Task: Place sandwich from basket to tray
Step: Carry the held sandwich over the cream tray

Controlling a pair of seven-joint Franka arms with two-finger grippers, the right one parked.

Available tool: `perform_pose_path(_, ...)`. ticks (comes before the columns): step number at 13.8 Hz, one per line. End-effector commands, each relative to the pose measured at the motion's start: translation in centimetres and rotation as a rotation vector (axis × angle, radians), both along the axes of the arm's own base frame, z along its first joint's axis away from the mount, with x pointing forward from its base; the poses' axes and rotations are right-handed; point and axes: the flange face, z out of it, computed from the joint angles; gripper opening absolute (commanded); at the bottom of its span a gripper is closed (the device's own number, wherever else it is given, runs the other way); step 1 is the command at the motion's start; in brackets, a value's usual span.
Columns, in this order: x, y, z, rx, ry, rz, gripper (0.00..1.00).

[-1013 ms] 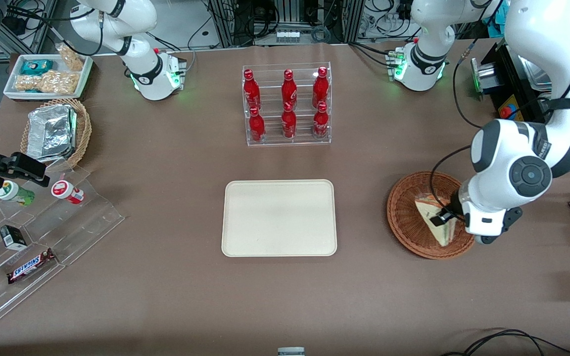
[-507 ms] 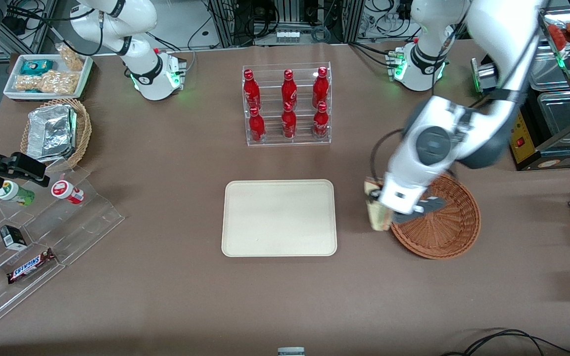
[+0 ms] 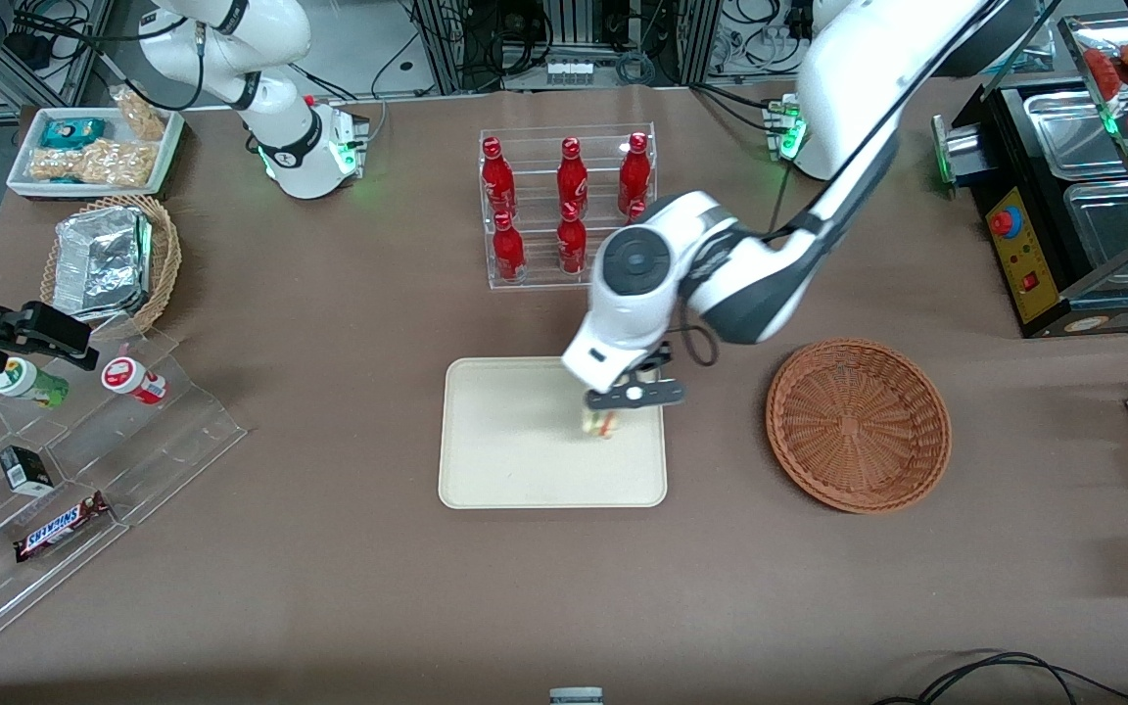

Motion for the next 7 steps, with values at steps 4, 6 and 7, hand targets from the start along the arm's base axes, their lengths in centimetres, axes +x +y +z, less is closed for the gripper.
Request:
perform_pose_path(4, 2.2, -6.4, -8.5, 0.082, -0.106, 0.171, 0.07)
perform_pose_path(6, 2.0, -6.5, -9.4, 0.089, -0.1, 0.165, 0.12)
perform_pose_path(7, 1.9, -6.6, -10.0, 0.092, -0.093, 0.162, 0.17)
